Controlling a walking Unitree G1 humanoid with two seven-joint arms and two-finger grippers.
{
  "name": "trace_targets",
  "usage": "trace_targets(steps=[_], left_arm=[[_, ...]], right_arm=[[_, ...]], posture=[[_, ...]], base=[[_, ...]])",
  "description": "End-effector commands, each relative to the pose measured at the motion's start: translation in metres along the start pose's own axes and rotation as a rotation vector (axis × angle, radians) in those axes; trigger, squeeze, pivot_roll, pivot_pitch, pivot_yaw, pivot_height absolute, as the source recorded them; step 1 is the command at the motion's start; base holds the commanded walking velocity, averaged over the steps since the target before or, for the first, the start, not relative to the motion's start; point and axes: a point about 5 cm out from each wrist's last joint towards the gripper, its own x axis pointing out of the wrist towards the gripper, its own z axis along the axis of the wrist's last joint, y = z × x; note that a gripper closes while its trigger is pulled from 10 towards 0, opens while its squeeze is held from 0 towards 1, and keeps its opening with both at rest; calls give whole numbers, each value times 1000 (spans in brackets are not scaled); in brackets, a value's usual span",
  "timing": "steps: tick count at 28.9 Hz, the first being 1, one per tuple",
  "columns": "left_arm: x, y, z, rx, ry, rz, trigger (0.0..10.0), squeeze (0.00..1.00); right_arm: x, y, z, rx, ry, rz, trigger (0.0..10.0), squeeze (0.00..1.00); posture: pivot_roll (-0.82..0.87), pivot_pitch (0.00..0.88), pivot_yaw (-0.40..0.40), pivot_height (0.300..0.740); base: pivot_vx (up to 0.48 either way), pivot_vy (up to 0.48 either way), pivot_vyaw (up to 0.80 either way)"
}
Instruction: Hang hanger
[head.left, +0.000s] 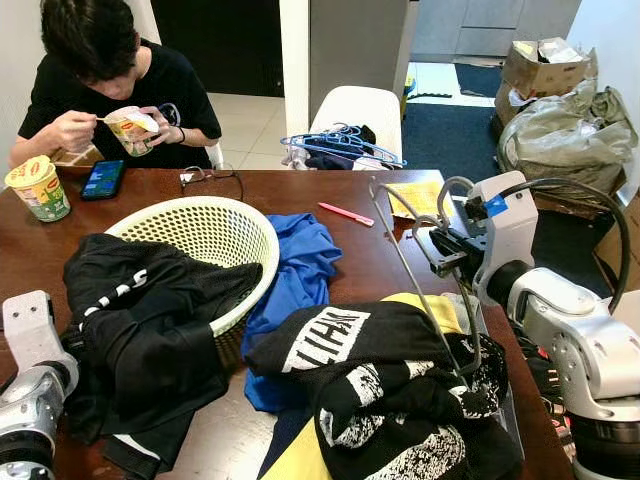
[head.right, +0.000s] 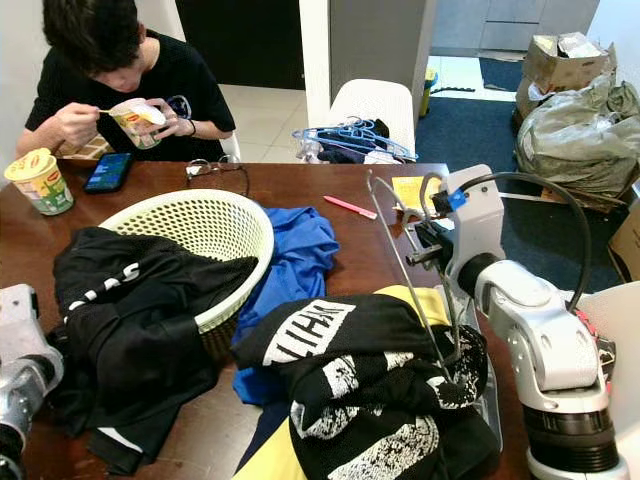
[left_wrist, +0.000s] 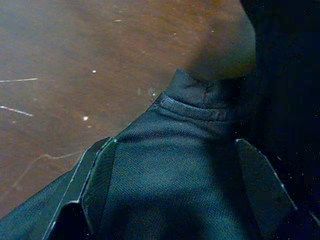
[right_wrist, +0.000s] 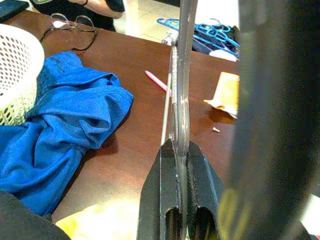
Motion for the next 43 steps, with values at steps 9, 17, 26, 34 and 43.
trace_targets(steps=[9,17,26,34,43], left_arm=[[-4,14,15,-29,-55,3,10000,0],[-7,17,20,-6,-61,-8,10000,0],[-14,19,40,1,-116,-23,10000,0],[-12,23,35,25,-85,-4,10000,0],[-9,32,14,-57,7,11,10000,0]], right_arm=[[0,1,-3,7,19,6,10000,0],[0,4,-3,7,19,14,10000,0],[0,6,-5,13,27,15,10000,0],[0,5,-7,16,31,11,10000,0],[-2,2,-7,11,39,3,10000,0]], posture=[[-131,93,-4,740],[-129,89,-5,740],[-124,99,-2,740],[-125,103,4,740],[-137,112,3,740]], base=[[0,0,0],[0,0,0],[0,0,0],[0,0,0],[0,0,0]])
